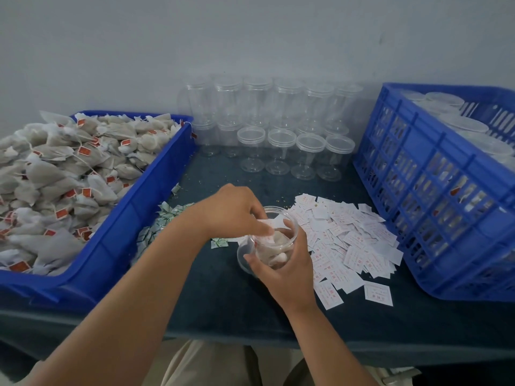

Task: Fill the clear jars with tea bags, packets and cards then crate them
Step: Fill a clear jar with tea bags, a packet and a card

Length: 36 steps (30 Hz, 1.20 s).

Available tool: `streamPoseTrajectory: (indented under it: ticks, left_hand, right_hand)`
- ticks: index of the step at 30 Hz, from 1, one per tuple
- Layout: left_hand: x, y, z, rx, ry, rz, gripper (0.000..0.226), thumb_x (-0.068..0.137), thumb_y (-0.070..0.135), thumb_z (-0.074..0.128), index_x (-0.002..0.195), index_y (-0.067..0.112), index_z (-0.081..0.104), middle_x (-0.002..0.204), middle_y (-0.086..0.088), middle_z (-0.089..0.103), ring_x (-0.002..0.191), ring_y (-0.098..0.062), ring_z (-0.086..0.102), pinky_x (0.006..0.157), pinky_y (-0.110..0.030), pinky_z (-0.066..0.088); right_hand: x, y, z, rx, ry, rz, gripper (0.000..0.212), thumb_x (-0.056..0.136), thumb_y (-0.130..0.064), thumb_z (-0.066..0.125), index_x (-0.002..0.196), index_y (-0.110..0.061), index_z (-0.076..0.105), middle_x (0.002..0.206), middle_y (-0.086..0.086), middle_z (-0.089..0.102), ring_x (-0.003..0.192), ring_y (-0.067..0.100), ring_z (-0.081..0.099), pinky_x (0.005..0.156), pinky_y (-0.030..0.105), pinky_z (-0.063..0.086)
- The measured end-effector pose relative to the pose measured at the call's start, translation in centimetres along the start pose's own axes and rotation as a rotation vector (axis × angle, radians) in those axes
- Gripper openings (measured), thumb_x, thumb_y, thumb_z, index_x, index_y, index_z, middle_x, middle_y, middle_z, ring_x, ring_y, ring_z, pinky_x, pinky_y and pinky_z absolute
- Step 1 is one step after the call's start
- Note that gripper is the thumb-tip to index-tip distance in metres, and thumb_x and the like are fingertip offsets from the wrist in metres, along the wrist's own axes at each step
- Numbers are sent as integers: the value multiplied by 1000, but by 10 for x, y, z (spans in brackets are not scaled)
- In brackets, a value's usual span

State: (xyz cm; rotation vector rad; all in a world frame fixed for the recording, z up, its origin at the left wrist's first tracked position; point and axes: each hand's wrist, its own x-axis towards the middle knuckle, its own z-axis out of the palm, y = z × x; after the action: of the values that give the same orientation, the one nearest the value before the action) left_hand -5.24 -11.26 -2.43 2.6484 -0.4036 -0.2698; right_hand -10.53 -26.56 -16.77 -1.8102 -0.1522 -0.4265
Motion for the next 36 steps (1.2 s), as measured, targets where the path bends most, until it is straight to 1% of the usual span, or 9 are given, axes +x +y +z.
streamPoseTrajectory:
  ticks: [5, 8, 11, 13, 19, 22, 30, 33, 36]
  left_hand:
    - [5, -3, 19, 27, 142, 11, 26, 74, 59, 85, 92, 49, 70, 109, 15, 52, 107, -8, 50, 82, -26, 39]
    - [9, -13, 23, -230, 296, 6, 33, 73, 67, 83, 94, 53, 63, 108, 22, 57, 95, 2, 59, 73, -16, 42]
    - [9, -28, 37, -636, 517, -133, 18, 91, 59, 68, 100, 44, 67, 97, 23, 70, 89, 6, 66, 77, -22, 52]
    - [4, -42, 59, -689, 615, -269, 11, 98, 47, 64, 98, 37, 68, 90, 21, 72, 83, 7, 66, 81, -27, 55]
    - [-14, -68, 135, -221, 413, -363, 36, 83, 40, 76, 117, 35, 67, 103, 15, 67, 90, -9, 65, 77, -32, 54]
    - [-12, -67, 134, -195, 372, -371, 45, 80, 42, 77, 123, 37, 65, 109, 15, 67, 95, -10, 65, 77, -30, 51]
    - [-12, -70, 126, -252, 256, -390, 22, 83, 50, 74, 80, 29, 69, 75, 12, 69, 73, -9, 66, 63, -30, 52]
    - [-19, -76, 122, -452, 281, -371, 24, 96, 42, 64, 89, 19, 70, 86, 1, 74, 85, -21, 70, 81, -45, 58]
    - [-33, -77, 114, -1049, 393, -388, 18, 98, 36, 65, 106, 23, 74, 112, 3, 76, 102, -17, 75, 96, -46, 59]
  right_hand:
    - [2, -1, 0, -9, -26, 0, 88, 67, -66, 89, 138, -58, 38, 131, -39, 58, 118, -8, 64, 88, 9, 53]
    - [3, 1, 0, 14, -14, -13, 86, 67, -58, 91, 137, -54, 41, 131, -40, 58, 120, -11, 61, 89, 4, 47]
    - [1, 5, 1, 40, -12, -8, 89, 65, -58, 90, 139, -47, 44, 132, -42, 56, 124, -12, 58, 93, 3, 44]
    - [1, 6, 1, 53, -8, 7, 87, 64, -59, 90, 138, -49, 44, 131, -41, 57, 124, -12, 58, 93, 3, 43]
    - [4, 6, -1, 67, 5, 24, 90, 66, -59, 90, 142, -44, 44, 133, -40, 58, 126, -10, 59, 94, 5, 46]
    - [2, 6, -1, 73, 24, 11, 89, 67, -57, 89, 142, -41, 44, 134, -42, 55, 128, -11, 56, 95, 5, 45]
    - [3, 5, -2, 126, 65, 16, 87, 67, -55, 89, 140, -42, 44, 133, -42, 56, 128, -12, 57, 98, 6, 44]
    - [2, 5, -3, 146, 82, 21, 86, 66, -54, 89, 139, -41, 46, 132, -40, 58, 127, -10, 58, 98, 8, 46]
    - [2, 7, -4, 143, 82, 25, 88, 66, -57, 88, 141, -37, 47, 131, -41, 57, 126, -11, 58, 97, 7, 46]
